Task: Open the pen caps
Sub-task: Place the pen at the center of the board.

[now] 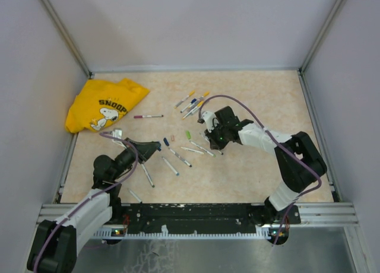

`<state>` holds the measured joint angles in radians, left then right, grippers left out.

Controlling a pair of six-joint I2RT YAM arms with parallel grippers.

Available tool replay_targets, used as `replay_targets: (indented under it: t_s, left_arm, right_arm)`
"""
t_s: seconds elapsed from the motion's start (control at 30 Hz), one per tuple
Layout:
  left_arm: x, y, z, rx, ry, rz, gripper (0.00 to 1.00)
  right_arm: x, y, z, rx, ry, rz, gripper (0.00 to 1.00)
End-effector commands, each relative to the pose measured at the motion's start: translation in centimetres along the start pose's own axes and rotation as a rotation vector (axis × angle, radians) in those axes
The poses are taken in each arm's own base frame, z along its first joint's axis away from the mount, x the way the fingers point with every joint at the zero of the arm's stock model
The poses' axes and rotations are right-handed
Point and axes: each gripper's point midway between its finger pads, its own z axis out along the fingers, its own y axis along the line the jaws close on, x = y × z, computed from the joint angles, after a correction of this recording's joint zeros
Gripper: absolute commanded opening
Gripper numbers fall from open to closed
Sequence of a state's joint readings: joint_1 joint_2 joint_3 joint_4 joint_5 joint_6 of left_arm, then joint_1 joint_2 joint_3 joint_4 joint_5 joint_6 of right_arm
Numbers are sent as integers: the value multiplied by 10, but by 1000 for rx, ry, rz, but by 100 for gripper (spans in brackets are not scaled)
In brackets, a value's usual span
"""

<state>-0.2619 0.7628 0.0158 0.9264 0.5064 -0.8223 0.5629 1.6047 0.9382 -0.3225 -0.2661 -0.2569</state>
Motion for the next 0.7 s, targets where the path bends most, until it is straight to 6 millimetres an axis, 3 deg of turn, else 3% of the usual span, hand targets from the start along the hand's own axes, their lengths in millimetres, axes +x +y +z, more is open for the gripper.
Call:
replay_targets:
  t_s: [0.0, 0.5, 0.67]
  left_arm:
    - [4, -1, -4, 13, 4, -3, 0]
    - [6, -1, -4, 17, 11, -9, 0]
    - [6, -1, -4, 17, 12, -10, 0]
  right_arm:
    - [-25, -3, 1, 13, -50, -7, 0]
    - [-15, -9, 16, 47, 6, 3, 3]
    - [-15, -8, 17, 45, 14, -1, 11]
